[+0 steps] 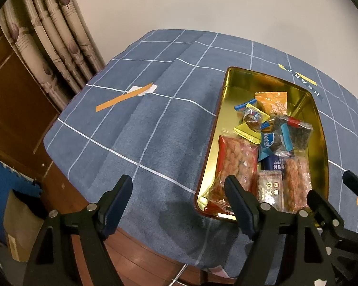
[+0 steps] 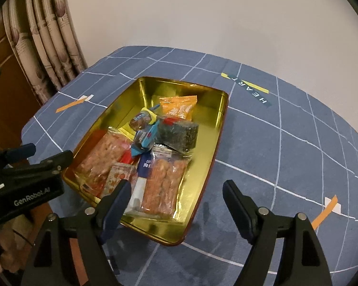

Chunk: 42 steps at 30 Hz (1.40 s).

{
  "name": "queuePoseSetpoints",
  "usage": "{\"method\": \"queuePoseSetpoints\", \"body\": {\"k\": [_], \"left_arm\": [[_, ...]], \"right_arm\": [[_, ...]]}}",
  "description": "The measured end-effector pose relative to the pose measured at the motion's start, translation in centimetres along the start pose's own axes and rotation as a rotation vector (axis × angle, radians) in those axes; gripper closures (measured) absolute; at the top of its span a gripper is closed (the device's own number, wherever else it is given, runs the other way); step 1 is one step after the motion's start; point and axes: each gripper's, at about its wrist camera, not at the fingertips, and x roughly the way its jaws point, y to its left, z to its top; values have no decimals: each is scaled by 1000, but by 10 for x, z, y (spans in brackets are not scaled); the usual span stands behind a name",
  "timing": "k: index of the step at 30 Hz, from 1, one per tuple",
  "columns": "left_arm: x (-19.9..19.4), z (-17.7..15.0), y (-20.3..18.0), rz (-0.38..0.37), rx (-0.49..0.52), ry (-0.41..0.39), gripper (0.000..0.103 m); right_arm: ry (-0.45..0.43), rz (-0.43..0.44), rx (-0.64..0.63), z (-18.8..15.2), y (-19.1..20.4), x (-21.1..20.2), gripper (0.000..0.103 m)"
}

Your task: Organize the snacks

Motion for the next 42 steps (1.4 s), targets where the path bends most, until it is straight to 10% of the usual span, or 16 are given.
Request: {"method": "queuePoseSetpoints", "body": {"k": [42], "left_arm": [[1, 0, -2, -21, 8, 14, 26]], "right_arm": [[54, 8, -39, -13, 9, 14, 22]]}}
